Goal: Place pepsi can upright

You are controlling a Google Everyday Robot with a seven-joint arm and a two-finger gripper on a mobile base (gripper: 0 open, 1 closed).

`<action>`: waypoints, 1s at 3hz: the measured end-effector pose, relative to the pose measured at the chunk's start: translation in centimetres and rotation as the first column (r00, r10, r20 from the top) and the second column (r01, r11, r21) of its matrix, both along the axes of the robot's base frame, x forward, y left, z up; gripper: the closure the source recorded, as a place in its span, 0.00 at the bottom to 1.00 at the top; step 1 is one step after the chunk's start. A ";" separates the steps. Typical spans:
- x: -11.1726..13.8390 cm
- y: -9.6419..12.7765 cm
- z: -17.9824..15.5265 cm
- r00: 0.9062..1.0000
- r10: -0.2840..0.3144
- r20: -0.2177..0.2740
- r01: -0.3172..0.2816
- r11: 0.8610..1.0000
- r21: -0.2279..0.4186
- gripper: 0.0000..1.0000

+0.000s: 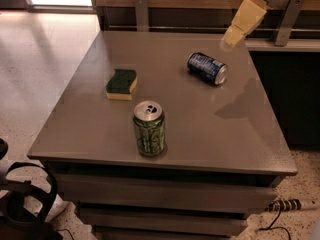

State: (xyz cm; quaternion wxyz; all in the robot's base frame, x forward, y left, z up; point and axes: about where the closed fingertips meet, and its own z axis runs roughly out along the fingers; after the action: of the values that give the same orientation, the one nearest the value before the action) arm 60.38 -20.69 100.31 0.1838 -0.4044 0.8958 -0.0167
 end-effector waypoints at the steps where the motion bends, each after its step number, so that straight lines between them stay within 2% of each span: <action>1: 2.4 0.7 -2.2 0.998 -0.067 -0.020 0.067 0.997 0.027 0.00; 3: 5.5 1.3 -5.2 0.991 -0.117 -0.065 0.121 0.990 0.075 0.00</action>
Offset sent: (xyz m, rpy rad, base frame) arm 0.0563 0.0029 -0.0568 0.0854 0.0862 -0.1420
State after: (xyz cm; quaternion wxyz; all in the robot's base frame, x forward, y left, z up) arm 65.91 -19.40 95.08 0.1710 -0.3429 0.9234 0.0200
